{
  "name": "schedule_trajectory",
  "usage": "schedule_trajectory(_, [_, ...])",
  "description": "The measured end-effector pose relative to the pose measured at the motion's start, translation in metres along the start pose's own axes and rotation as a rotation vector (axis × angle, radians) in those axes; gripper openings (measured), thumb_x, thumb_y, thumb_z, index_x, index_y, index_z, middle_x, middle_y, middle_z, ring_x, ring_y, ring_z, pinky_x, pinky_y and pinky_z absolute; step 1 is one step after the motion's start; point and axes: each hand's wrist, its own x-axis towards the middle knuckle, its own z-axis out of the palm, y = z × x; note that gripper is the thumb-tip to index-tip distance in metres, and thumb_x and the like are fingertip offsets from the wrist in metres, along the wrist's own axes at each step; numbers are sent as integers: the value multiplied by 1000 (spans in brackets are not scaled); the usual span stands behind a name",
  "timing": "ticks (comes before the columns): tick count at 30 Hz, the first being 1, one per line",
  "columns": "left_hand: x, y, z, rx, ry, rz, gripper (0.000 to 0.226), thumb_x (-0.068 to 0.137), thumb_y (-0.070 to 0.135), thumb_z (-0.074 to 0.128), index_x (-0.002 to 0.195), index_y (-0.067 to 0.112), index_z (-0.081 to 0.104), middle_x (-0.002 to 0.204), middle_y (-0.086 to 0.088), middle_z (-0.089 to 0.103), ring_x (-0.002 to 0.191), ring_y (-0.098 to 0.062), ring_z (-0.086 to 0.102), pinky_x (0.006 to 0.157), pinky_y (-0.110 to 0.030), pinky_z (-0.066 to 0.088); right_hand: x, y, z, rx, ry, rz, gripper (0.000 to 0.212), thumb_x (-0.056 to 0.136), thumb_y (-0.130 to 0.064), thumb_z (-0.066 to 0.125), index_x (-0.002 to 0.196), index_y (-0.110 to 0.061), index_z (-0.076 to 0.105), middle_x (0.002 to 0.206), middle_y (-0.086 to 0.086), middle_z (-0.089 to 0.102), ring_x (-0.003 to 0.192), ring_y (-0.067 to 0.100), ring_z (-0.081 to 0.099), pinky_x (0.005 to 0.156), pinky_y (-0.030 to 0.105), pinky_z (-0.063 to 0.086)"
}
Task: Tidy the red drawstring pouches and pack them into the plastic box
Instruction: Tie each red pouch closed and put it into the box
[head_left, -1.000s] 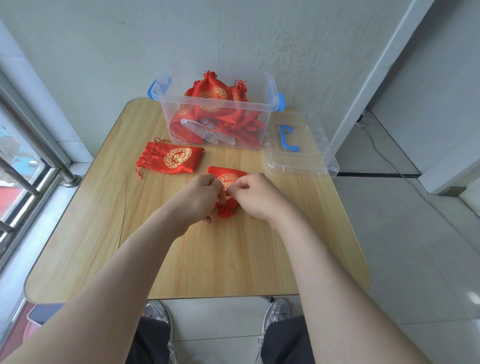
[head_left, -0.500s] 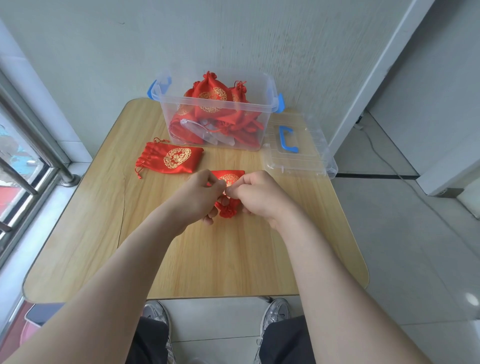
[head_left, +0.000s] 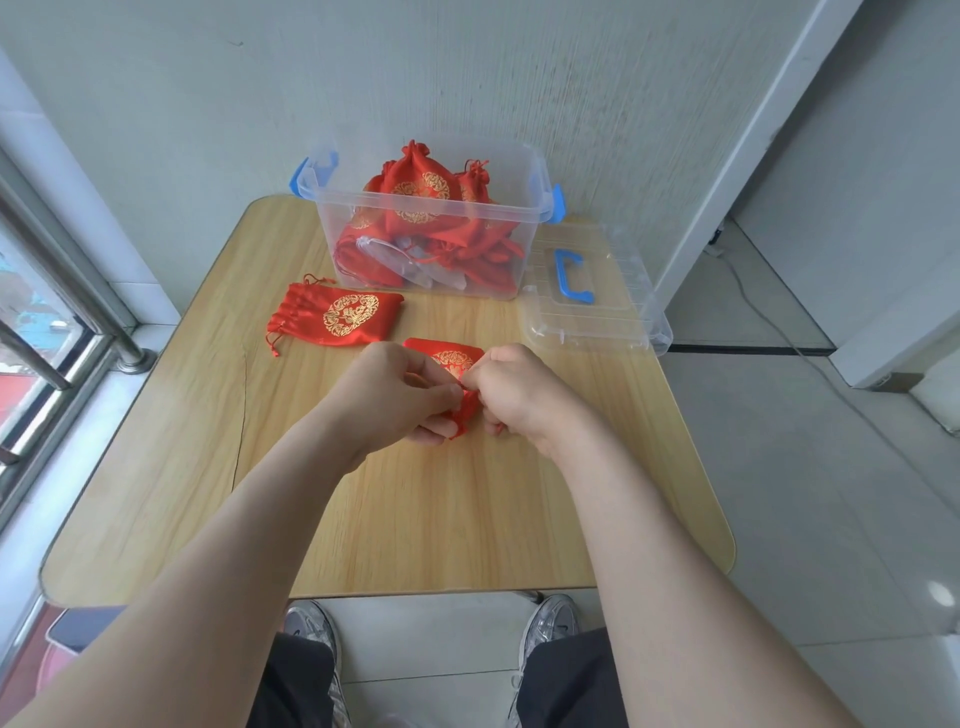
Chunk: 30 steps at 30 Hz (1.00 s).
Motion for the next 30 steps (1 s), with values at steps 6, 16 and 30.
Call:
schedule_trajectory(6, [3, -3, 2, 115, 46, -10, 10, 94, 3, 67, 91, -3, 74, 75, -16, 78, 73, -26, 80, 76, -42, 68, -1, 1, -5, 83, 7, -30, 20, 97, -11, 41, 100, -15, 61, 61, -4, 49, 52, 16, 45, 61, 35, 45])
schedule_trajectory(16, [0, -2, -5, 352, -135, 150, 18, 95, 7, 66, 88, 12, 82, 75, -4, 80, 75, -18, 80, 82, -45, 66, -5, -1, -6, 177, -20, -119, 14, 103, -8, 52, 111, -15, 62, 68, 4, 67, 50, 19, 60, 49, 31, 54])
schedule_trajectory(30, [6, -9, -6, 99, 155, 76, 10, 97, 19, 76, 90, 15, 81, 85, -10, 79, 73, -20, 68, 64, -34, 57, 0, 10, 2, -200, 264, -461, 13, 83, -21, 75, 91, -31, 75, 79, -14, 74, 71, 3, 67, 71, 30, 62])
